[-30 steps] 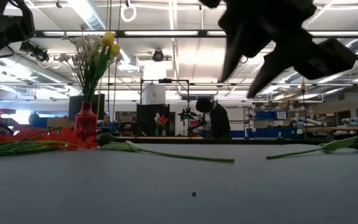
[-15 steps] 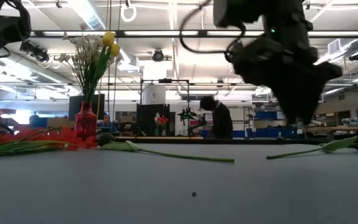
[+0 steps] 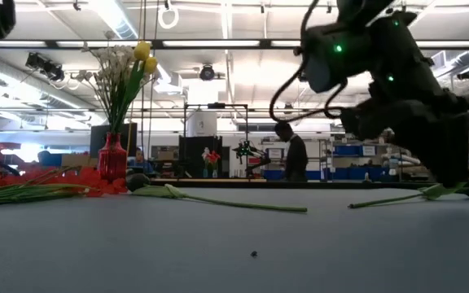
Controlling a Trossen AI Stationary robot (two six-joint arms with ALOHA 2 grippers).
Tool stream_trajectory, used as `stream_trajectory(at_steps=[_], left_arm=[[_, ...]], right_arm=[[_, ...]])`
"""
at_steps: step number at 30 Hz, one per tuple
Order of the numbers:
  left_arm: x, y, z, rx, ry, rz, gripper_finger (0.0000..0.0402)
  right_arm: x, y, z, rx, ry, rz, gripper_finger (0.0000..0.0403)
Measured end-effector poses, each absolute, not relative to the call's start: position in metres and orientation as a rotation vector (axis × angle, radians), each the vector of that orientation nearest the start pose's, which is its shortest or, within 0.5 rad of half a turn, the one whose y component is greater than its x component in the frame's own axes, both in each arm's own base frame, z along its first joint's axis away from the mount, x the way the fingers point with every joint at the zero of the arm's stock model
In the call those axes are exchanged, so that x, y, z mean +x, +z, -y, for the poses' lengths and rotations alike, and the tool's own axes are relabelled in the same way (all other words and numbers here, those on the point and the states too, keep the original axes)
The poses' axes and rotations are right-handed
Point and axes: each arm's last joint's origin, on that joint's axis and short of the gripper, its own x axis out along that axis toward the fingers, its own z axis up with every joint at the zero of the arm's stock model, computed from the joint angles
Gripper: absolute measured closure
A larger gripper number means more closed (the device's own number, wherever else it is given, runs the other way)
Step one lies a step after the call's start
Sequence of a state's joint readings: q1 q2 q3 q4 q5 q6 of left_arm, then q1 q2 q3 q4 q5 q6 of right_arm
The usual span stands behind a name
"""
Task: Sort flowers into vase by color
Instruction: Put the right black tulip into the transparent vase
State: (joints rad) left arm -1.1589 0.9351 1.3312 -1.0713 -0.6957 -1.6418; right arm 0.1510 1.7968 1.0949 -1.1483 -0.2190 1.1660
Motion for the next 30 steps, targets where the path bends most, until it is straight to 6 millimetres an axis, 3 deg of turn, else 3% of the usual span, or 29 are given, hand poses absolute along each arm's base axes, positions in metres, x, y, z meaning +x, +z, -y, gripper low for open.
stream_trajectory(at_steps=[4,7,13,16,18,22,30], left_arm=[[0.093,0.413,0.120,-1.003,0.038,-0.518,0.0290],[0.112,0.415,0.121,-0.940,0.069,-0.454,0.0290],[0.148,0.410,0.107,-0.809,0.213,-0.394,0.0290],[0.170,0.402,0.099,-0.756,0.280,-0.426,0.0290],[0.184,0.395,0.094,-0.716,0.314,-0.459,0.0290],[0.207,0.383,0.090,-0.618,0.368,-0.508,0.0289],[0.232,0.362,0.090,-0.511,0.441,-0.589,0.0289]], right_arm=[[0.269,0.151,-0.052,0.895,-0.726,-1.797,0.0249],[0.264,0.156,-0.059,0.778,-0.500,-1.844,0.0250],[0.242,0.175,-0.058,0.170,-0.171,-1.922,0.0249],[0.238,0.185,-0.053,-0.144,-0.070,-1.859,0.0249],[0.240,0.190,-0.050,-0.259,0.016,-1.798,0.0249],[0.241,0.187,-0.041,-0.319,0.141,-1.705,0.0249],[0.220,0.155,-0.022,-0.389,0.237,-1.758,0.0250]])
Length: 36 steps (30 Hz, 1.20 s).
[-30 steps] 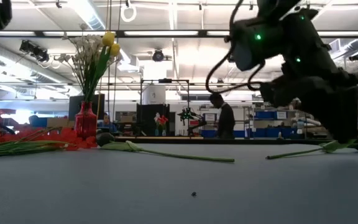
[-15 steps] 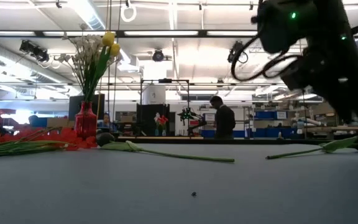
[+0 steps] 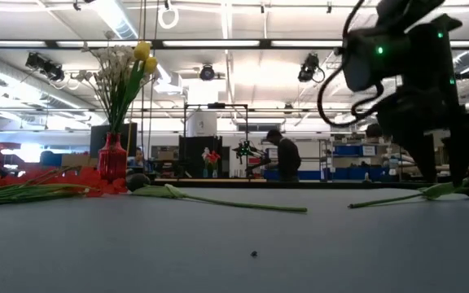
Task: Sort flowers into vase by color
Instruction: Put the right black tulip into the transparent vase
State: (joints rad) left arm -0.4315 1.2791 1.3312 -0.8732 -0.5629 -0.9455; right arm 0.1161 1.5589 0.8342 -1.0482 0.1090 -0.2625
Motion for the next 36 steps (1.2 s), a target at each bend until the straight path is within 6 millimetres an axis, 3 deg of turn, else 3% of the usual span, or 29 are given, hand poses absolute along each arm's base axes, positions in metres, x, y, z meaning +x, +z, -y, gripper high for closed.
stream_trajectory(at_steps=[7,18,22,30,36], left_arm=[[0.239,0.352,0.090,-0.440,0.450,-0.645,0.0289],[0.237,0.351,0.090,-0.423,0.454,-0.667,0.0289],[0.235,0.350,0.089,-0.407,0.462,-0.689,0.0289],[0.234,0.348,0.087,-0.392,0.474,-0.708,0.0289],[0.233,0.348,0.087,-0.342,0.460,-0.725,0.0289]], right_arm=[[0.217,0.149,-0.013,-0.495,0.186,-1.760,0.0250],[0.232,0.141,-0.015,-0.430,0.272,-1.631,0.0256],[0.234,0.137,-0.011,-0.393,0.276,-1.651,0.0287],[0.233,0.137,-0.001,-0.222,0.242,-1.670,0.0386],[0.238,0.142,0.003,-0.131,0.203,-1.668,0.0384]])
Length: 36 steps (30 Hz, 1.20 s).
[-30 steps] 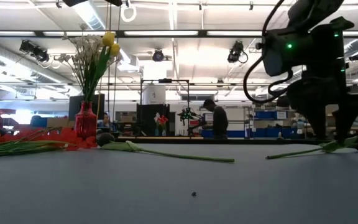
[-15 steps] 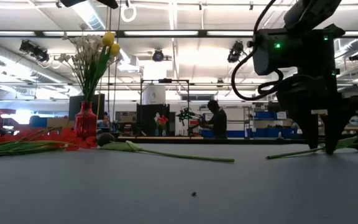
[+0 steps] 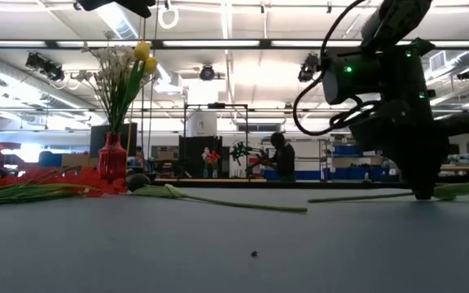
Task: Sort flowers into vase by color
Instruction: Put the right black tulip into the transparent vase
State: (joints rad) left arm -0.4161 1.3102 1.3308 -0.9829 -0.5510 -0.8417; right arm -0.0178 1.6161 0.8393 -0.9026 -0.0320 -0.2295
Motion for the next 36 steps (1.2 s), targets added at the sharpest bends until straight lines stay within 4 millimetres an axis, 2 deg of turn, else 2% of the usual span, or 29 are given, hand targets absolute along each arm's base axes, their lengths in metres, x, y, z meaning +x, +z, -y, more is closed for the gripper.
stream_trajectory(at_steps=[5,21,30,36], left_arm=[[0.233,0.348,0.087,-0.298,0.443,-0.735,0.0289],[0.234,0.348,0.087,-0.252,0.422,-0.742,0.0289],[0.235,0.350,0.090,-0.258,0.400,-0.715,0.0289],[0.235,0.350,0.092,-0.245,0.385,-0.713,0.0289]], right_arm=[[0.247,0.152,0.008,0.016,0.202,-1.627,0.0389],[0.273,0.181,0.036,0.668,0.141,-1.424,0.0391],[0.287,0.197,0.045,0.882,0.121,-1.311,0.0388],[0.290,0.199,0.044,1.030,0.099,-1.310,0.0386]])
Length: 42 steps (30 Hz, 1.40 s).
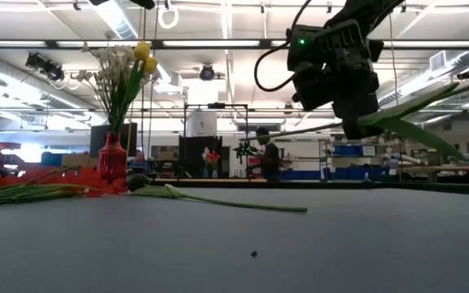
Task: Sort flowers into vase by color
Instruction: Put the right black tulip into the transparent vase
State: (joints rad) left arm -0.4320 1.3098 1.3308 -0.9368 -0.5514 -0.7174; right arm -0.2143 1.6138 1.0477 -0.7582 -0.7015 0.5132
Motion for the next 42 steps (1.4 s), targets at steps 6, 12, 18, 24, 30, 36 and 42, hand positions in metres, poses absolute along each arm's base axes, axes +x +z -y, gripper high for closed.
stream_trajectory(at_steps=[6,12,18,24,30,36,42], left_arm=[[0.235,0.350,0.092,-0.224,0.378,-0.718,0.0289],[0.235,0.350,0.092,-0.217,0.375,-0.718,0.0289],[0.244,0.354,0.096,-0.151,0.303,-0.667,0.0289],[0.252,0.354,0.102,-0.095,0.240,-0.639,0.0267],[0.255,0.352,0.103,-0.094,0.242,-0.640,0.0222],[0.261,0.351,0.105,-0.065,0.225,-0.622,0.0212],[0.267,0.350,0.104,0.005,0.205,-0.612,0.0212]], right_arm=[[0.290,0.200,0.043,1.085,0.100,-1.319,0.0386],[0.293,0.203,0.042,1.211,0.141,-1.306,0.0385],[0.308,0.211,0.043,1.365,0.203,-1.198,0.0385],[0.319,0.220,0.044,1.457,0.283,-1.128,0.0385],[0.324,0.224,0.042,1.497,0.324,-1.113,0.0385],[0.329,0.230,0.037,1.534,0.371,-1.103,0.0385],[0.331,0.231,0.033,1.549,0.375,-1.108,0.0385]])
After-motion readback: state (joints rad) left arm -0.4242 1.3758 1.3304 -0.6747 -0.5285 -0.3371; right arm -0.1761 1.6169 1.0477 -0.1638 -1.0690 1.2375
